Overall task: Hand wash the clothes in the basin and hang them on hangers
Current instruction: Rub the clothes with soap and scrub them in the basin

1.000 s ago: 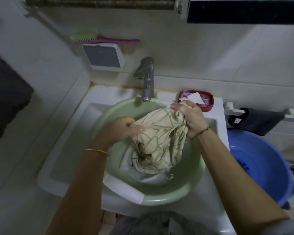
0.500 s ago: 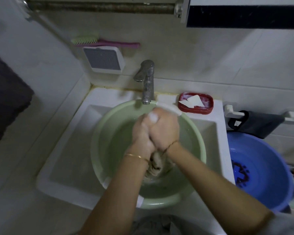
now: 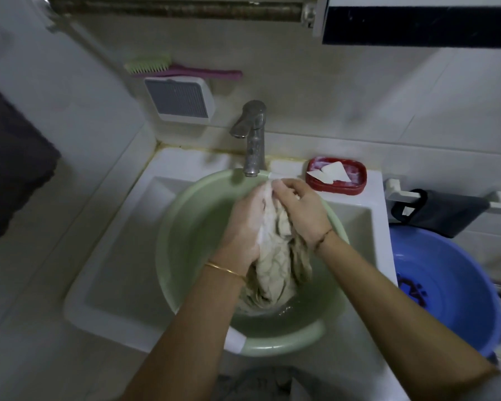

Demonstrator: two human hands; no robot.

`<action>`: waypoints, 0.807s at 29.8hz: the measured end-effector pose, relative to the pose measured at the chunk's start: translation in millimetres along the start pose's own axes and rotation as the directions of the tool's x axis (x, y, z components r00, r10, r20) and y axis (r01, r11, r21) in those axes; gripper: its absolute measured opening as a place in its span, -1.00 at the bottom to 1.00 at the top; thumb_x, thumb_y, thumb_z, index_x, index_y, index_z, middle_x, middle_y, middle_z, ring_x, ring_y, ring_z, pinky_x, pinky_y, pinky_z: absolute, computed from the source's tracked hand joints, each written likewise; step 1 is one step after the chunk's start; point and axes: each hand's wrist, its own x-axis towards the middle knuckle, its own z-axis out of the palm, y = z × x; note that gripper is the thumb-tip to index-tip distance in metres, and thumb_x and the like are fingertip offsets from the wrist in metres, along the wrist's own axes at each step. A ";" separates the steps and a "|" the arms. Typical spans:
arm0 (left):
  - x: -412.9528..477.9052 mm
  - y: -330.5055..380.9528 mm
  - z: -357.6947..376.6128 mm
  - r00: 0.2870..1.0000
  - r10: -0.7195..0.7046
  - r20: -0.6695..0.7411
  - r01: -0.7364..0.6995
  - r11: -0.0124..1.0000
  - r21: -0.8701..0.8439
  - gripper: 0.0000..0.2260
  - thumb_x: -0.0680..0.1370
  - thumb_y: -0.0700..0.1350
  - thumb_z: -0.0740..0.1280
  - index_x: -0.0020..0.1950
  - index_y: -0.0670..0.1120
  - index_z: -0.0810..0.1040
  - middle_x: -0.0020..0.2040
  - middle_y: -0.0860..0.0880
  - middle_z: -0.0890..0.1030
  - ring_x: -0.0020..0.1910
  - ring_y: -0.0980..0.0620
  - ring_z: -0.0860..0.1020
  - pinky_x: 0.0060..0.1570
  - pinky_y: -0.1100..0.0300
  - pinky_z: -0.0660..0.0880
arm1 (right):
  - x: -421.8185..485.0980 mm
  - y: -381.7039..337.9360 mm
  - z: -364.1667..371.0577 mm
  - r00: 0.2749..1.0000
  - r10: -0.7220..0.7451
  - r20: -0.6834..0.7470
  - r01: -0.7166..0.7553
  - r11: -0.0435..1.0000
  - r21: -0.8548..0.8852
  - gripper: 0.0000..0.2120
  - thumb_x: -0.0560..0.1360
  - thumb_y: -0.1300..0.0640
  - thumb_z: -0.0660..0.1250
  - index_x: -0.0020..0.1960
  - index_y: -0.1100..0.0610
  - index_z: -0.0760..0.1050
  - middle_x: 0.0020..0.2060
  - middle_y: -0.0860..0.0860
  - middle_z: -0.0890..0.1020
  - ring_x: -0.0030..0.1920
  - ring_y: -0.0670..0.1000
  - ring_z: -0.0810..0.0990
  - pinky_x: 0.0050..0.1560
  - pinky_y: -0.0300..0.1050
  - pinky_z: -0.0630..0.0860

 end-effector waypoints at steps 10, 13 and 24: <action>24.4 30.5 -72.9 0.894 -0.043 0.445 -0.387 0.426 0.818 -0.64 0.31 0.01 0.54 -0.02 -0.13 0.56 -0.21 0.02 0.57 -0.20 0.04 0.52 -0.22 0.26 0.40 | 1.9 -6.5 -42.0 0.964 0.033 0.263 -0.169 0.842 0.513 -0.74 0.24 0.23 0.50 -0.11 0.28 0.55 -0.23 0.18 0.63 -0.24 0.11 0.62 -0.14 -0.03 0.57; 30.3 16.1 -83.9 0.920 -0.102 0.380 -0.343 0.260 0.902 -0.74 0.42 -0.04 0.48 -0.06 -0.20 0.56 -0.29 0.03 0.48 -0.29 0.11 0.42 -0.31 0.29 0.32 | 2.9 -7.7 -43.0 0.981 0.023 0.191 -0.142 0.755 0.640 -0.95 0.45 0.23 0.33 -0.13 0.21 0.48 -0.30 0.11 0.61 -0.30 0.03 0.61 -0.26 -0.13 0.56; 33.6 -24.6 -33.4 0.995 -0.036 0.092 0.045 0.995 -0.093 -0.36 0.63 0.17 -0.02 -0.31 -0.19 0.65 -0.33 -0.11 0.65 -0.32 0.06 0.64 -0.19 0.24 0.55 | -33.6 -2.8 36.4 0.947 -0.308 -0.088 0.261 0.901 -0.346 -0.64 0.40 -0.24 0.32 -0.31 0.06 0.52 -0.36 -0.01 0.58 -0.30 -0.05 0.49 -0.27 -0.16 0.41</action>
